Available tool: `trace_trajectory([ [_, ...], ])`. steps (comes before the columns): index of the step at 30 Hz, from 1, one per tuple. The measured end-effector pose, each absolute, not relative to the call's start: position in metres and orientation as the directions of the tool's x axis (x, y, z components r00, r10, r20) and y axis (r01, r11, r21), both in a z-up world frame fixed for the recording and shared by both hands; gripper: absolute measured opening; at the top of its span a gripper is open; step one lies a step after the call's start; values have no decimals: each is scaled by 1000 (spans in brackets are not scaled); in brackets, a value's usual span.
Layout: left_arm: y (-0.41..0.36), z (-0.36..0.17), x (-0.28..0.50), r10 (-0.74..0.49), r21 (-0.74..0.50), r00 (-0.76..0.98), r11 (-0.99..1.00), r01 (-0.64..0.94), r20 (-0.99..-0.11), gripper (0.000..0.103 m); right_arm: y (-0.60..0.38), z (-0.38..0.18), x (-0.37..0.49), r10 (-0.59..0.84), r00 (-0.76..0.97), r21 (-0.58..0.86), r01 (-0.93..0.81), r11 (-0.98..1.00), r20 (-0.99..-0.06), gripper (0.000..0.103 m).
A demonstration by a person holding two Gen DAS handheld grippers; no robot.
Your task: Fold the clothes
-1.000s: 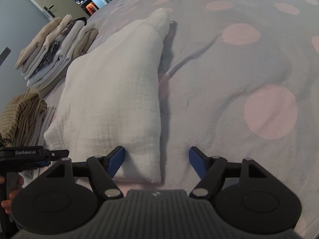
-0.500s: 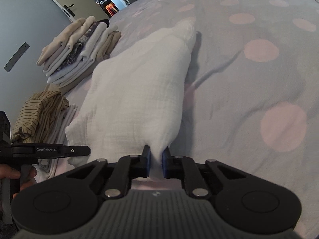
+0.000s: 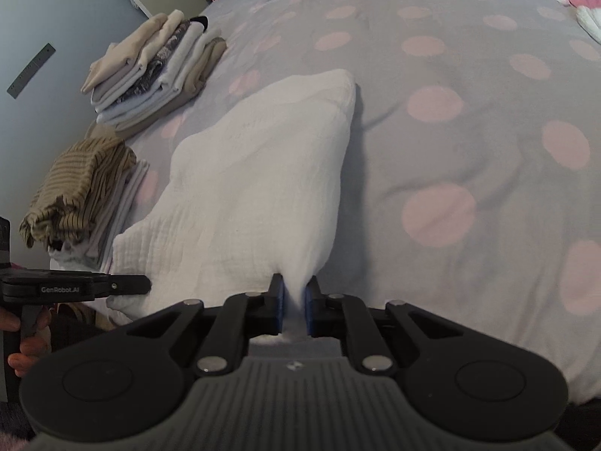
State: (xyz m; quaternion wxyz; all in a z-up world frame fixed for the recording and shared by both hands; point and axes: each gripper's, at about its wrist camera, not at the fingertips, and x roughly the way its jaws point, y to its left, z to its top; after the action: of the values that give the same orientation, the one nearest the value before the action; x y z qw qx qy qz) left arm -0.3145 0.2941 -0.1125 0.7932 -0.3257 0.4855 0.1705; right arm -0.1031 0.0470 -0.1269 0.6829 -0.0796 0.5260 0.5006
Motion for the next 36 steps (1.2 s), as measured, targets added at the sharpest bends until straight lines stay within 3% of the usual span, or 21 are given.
trace_trajectory([
  [11, 277, -128, -316, -51, -300, 391, 734, -609, -919, 16, 33, -161, -107, 548, -73, 403, -758, 512, -833, 14],
  [16, 277, -121, -317, -33, -277, 383, 747, -604, -923, 27, 31, -162, -106, 529, -46, 371, -764, 528, -848, 29],
  [18, 280, -115, -317, -26, -279, 395, 750, -600, -918, 34, 29, -157, -103, 533, -25, 359, -766, 534, -846, 40],
  [20, 287, -108, -319, -20, -295, 422, 746, -598, -906, 42, 29, -151, -100, 542, -11, 356, -764, 538, -841, 45],
  [29, 322, -75, -297, 121, -213, 463, 768, -604, -878, 50, 58, -131, -96, 565, 18, 323, -806, 496, -825, 55],
  [36, 350, -82, -275, 198, -204, 476, 717, -666, -857, 50, 95, -120, -95, 586, 49, 293, -830, 474, -809, 66],
])
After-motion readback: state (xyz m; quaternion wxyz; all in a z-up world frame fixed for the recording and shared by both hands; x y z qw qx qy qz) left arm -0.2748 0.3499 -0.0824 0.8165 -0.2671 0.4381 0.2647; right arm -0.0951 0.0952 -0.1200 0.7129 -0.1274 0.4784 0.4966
